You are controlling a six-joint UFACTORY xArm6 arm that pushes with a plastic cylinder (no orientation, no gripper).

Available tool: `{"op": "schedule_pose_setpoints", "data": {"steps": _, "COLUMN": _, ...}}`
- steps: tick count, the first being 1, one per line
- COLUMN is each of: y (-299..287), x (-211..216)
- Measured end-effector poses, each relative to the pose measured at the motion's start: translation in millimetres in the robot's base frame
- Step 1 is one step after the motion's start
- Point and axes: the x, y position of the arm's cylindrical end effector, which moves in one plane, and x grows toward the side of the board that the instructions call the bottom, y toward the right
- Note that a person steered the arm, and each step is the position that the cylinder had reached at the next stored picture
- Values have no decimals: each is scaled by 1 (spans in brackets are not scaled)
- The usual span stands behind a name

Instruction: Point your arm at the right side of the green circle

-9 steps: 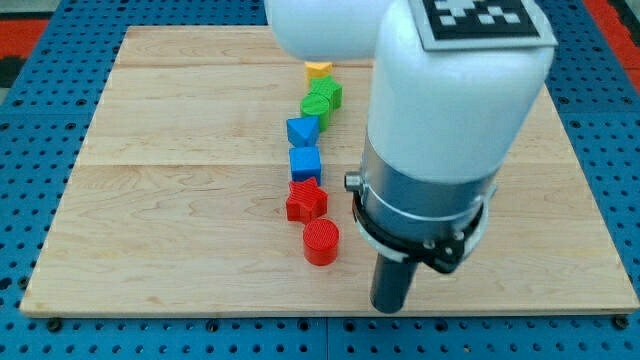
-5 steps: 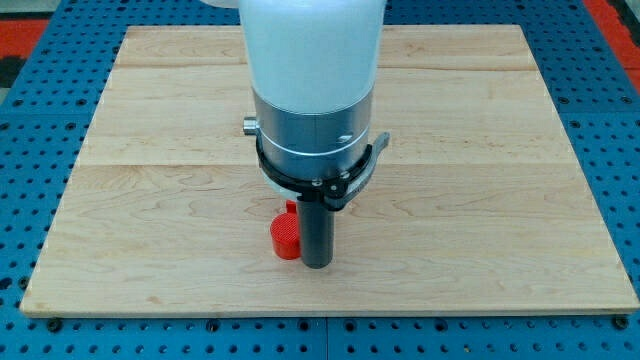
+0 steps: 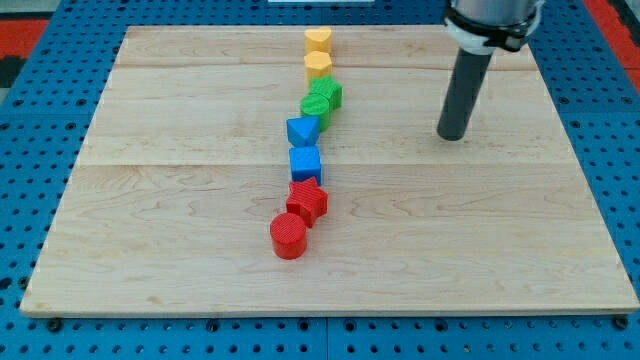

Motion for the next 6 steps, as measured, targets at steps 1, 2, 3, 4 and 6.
{"op": "schedule_pose_setpoints", "data": {"steps": 1, "y": 13, "x": -14}}
{"op": "schedule_pose_setpoints", "data": {"steps": 2, "y": 16, "x": -22}}
{"op": "schedule_pose_setpoints", "data": {"steps": 3, "y": -8, "x": -20}}
{"op": "schedule_pose_setpoints", "data": {"steps": 4, "y": -64, "x": -19}}
{"op": "schedule_pose_setpoints", "data": {"steps": 6, "y": -134, "x": -35}}
